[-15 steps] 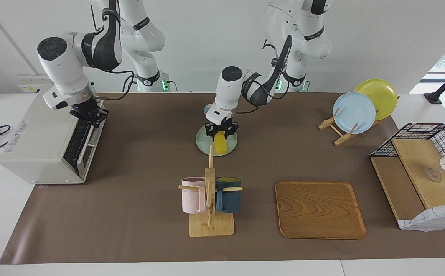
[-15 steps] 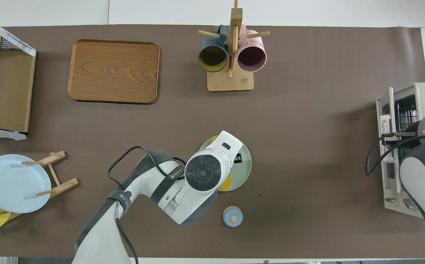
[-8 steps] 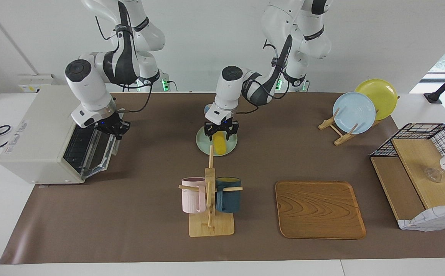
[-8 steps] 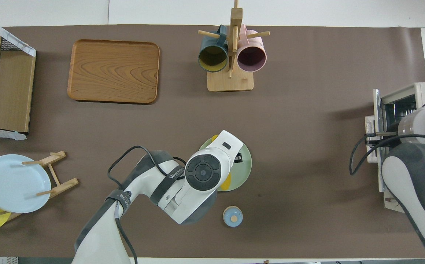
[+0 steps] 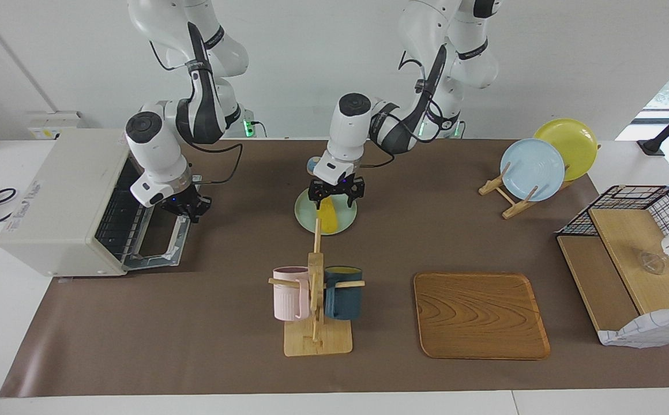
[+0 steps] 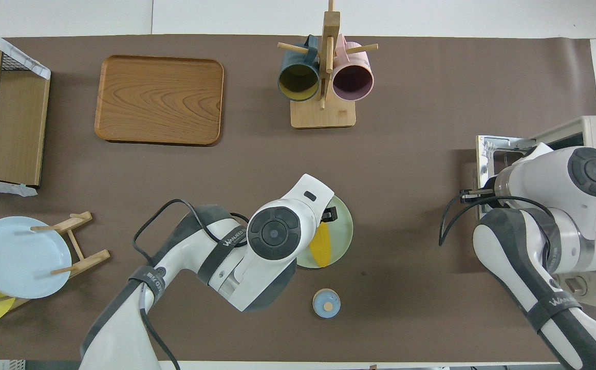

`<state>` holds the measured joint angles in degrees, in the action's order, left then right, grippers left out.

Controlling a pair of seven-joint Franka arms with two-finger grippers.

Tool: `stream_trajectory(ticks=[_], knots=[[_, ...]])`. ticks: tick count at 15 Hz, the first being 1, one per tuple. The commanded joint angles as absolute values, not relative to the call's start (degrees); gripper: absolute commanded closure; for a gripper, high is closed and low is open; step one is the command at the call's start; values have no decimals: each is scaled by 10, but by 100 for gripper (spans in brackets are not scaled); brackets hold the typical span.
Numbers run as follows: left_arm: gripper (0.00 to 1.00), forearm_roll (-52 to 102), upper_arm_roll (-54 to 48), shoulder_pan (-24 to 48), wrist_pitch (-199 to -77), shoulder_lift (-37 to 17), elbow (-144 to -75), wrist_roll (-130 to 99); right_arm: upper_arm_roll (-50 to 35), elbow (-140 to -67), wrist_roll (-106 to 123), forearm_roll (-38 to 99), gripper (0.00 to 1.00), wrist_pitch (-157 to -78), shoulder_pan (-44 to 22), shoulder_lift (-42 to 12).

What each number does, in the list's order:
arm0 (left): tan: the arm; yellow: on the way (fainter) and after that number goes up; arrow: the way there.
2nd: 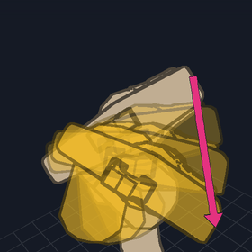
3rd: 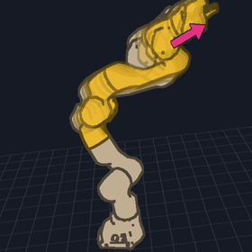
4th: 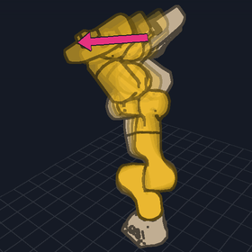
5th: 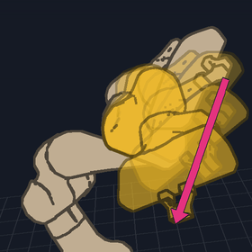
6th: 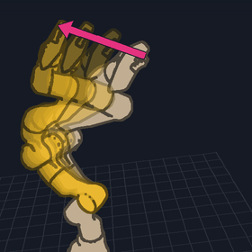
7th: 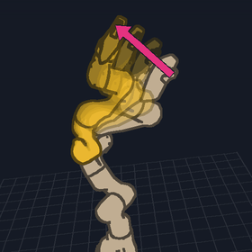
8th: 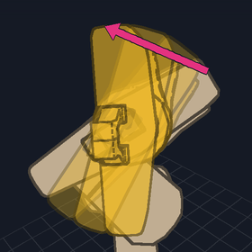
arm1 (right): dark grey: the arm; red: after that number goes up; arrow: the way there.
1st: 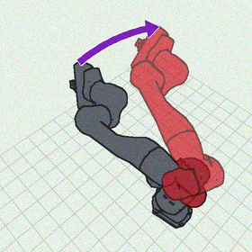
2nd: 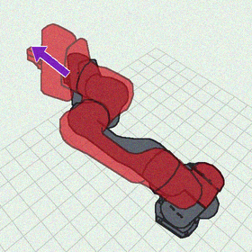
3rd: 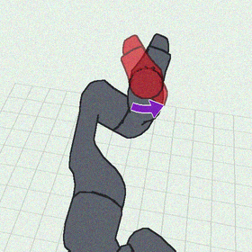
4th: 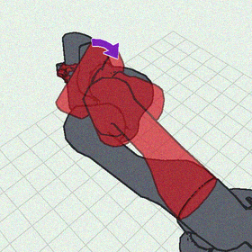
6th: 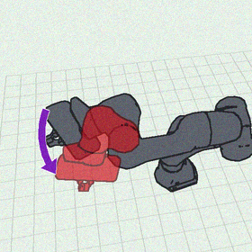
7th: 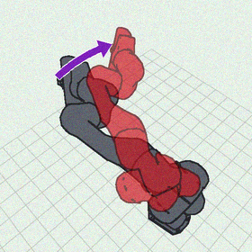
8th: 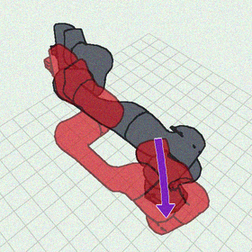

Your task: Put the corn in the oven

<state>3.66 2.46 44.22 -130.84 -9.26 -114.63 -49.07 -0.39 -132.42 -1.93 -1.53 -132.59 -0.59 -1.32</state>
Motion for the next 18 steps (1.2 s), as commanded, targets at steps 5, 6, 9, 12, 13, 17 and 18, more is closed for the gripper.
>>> stream_trajectory(ticks=[5,6,9,12,13,17,18], knots=[[0,38,25,264,-1087,-54,-1023,-315,14,-1343,-37,-39,100,-1379,4,-47],[0,36,26,241,-1072,-45,-1015,-287,14,-1343,-39,-37,100,-1380,-3,-47],[0,15,28,189,-1035,-9,-1016,-226,14,-1343,-62,-18,100,-1378,-28,-47],[0,9,31,159,-974,20,-1016,-178,13,-1339,-113,-11,100,-1376,-72,-47],[0,4,32,156,-960,28,-1017,-172,13,-1331,-126,-9,100,-1372,-93,-47],[0,1,18,121,-898,57,-1016,-148,13,-1266,-212,-9,100,-1308,-164,-57],[0,2,-3,105,-881,57,-1014,-132,13,-1253,-230,-9,72,-1292,-177,-58]])
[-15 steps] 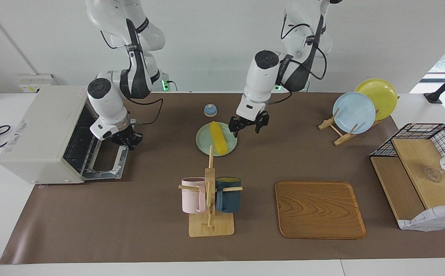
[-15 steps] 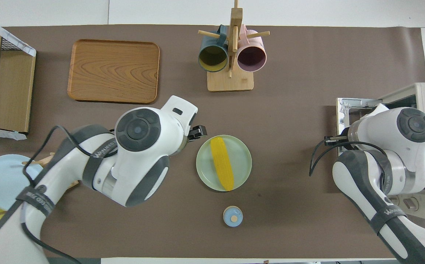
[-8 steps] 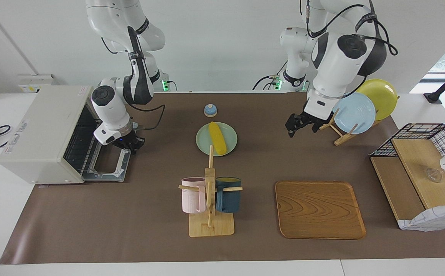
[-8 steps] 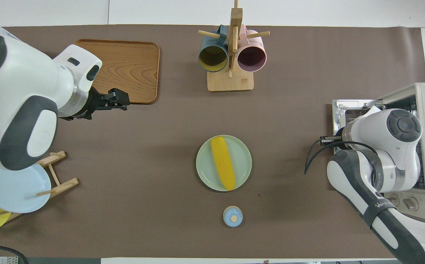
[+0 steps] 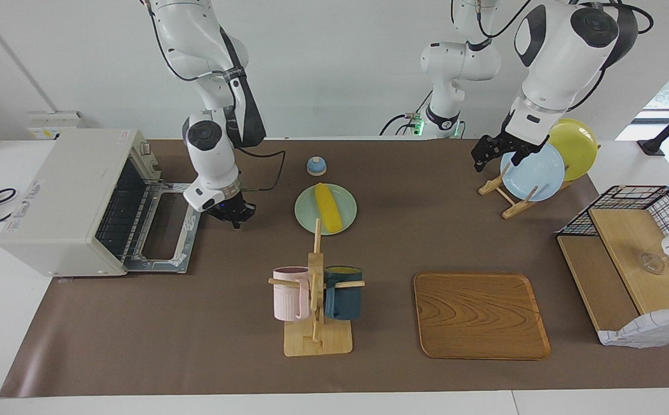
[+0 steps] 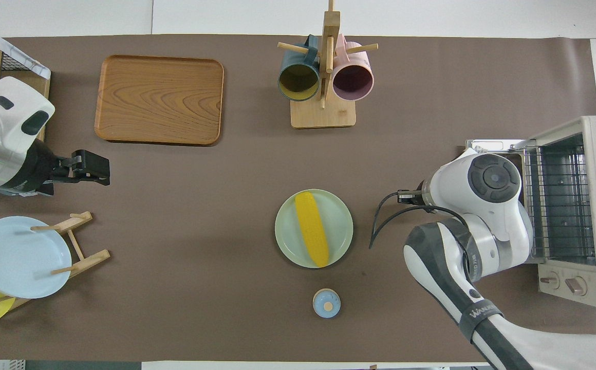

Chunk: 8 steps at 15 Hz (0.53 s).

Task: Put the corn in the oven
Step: 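Release the corn on the plate while the right gripper withdraws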

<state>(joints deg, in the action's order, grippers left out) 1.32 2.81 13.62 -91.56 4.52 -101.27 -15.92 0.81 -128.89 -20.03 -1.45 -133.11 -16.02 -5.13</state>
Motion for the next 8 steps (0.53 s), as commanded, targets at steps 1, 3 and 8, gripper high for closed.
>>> stream_trajectory(ticks=[1,3,8], knots=[[0,3,-24,84,-867,57,-1013,-122,13,-1245,-242,-9,59,-1281,-192,-55],[0,7,-40,78,-850,52,-1005,-121,13,-1207,-254,-9,52,-1249,-230,-60],[0,55,-34,77,-809,11,-885,-125,13,-1097,-317,32,52,-1209,-333,-97]])
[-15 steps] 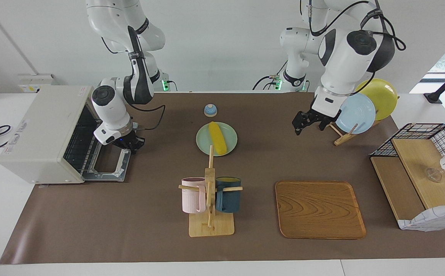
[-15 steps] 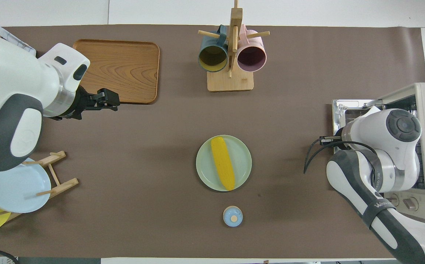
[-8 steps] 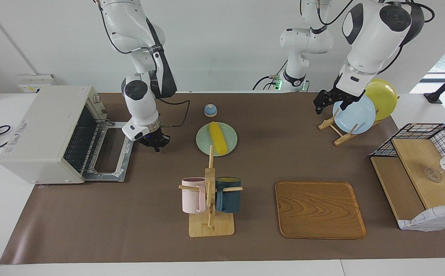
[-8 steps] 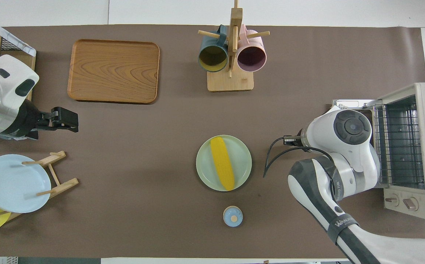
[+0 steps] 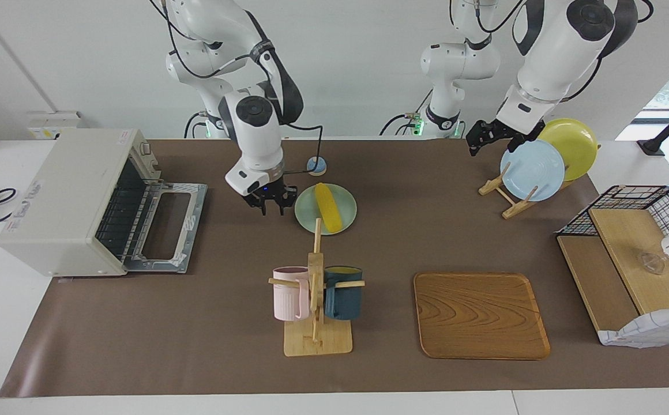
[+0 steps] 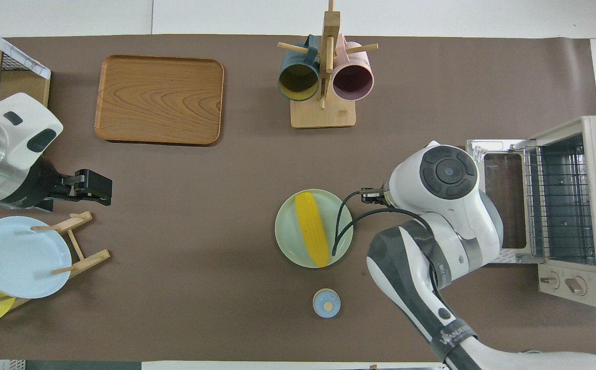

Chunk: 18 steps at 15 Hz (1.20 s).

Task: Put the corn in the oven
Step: 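Grasp the green plate rim with the right gripper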

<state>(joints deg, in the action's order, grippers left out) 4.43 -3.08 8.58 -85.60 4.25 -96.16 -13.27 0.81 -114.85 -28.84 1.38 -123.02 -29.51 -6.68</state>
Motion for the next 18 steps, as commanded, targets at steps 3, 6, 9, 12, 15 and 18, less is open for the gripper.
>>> stream_trajectory(ticks=[3,6,9,12,15,18], knots=[[0,55,-34,76,-826,20,-917,-120,13,-1002,-412,25,50,-1175,-390,-164],[0,54,-35,75,-836,26,-933,-100,13,-973,-476,-12,52,-1215,-452,-226],[0,46,-38,69,-835,25,-931,-98,13,-978,-483,-19,70,-1246,-462,-243],[0,27,-42,67,-833,25,-928,-93,13,-995,-485,-20,71,-1253,-472,-243],[0,26,-47,62,-830,25,-928,-94,13,-1027,-485,-21,71,-1282,-472,-236],[0,25,-47,61,-831,24,-927,-95,13,-1059,-484,-26,70,-1301,-473,-229]])
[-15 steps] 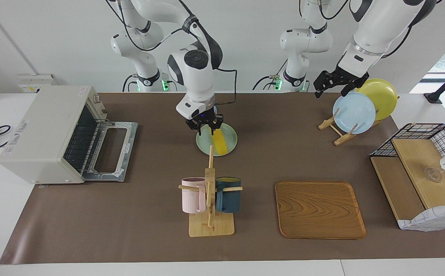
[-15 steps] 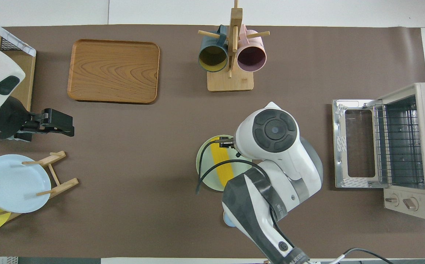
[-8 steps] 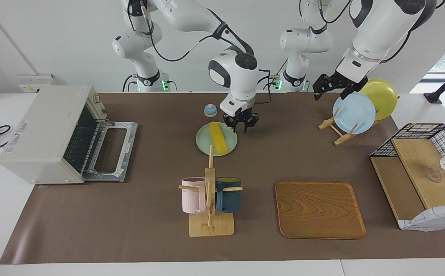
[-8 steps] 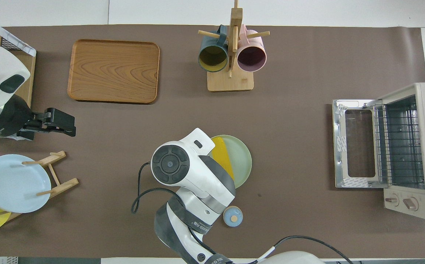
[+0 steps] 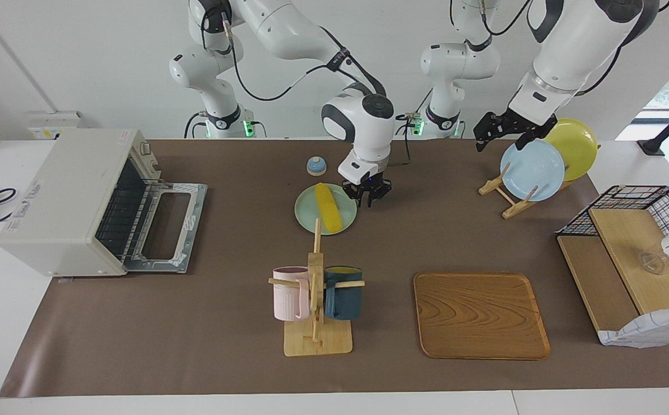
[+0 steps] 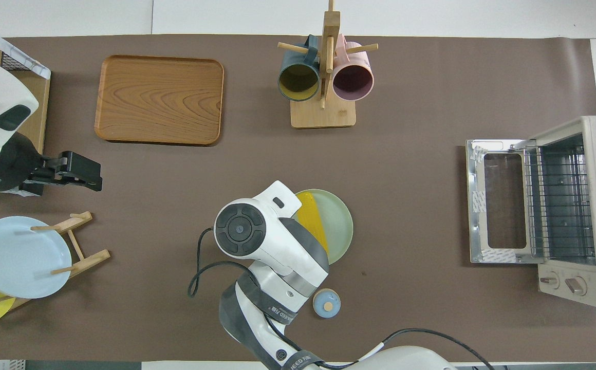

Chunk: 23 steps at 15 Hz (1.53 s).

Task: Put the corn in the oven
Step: 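Grasp the green plate rim with the right gripper, then carry the plate with corn into the open oven with the right gripper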

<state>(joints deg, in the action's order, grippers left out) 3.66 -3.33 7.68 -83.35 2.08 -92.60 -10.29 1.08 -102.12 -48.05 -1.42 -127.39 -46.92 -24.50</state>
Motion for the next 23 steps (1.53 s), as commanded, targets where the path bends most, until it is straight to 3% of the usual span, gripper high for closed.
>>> stream_trajectory(ticks=[1,6,8,13,17,23], knots=[[0,25,-47,60,-831,24,-927,-95,13,-1070,-483,-32,70,-1308,-473,-227],[0,25,-47,57,-830,24,-926,-98,13,-1097,-483,-41,72,-1326,-472,-221],[0,25,-47,57,-831,24,-926,-98,13,-1097,-482,-41,100,-1320,-472,-220],[0,26,-47,57,-832,27,-926,-98,13,-1082,-477,-84,100,-1273,-473,-216],[0,26,-44,56,-838,33,-929,-98,19,-1037,-476,-116,100,-1167,-447,-211],[0,26,-42,57,-836,33,-929,-98,18,-1073,-359,-122,100,-1081,-321,-114]])
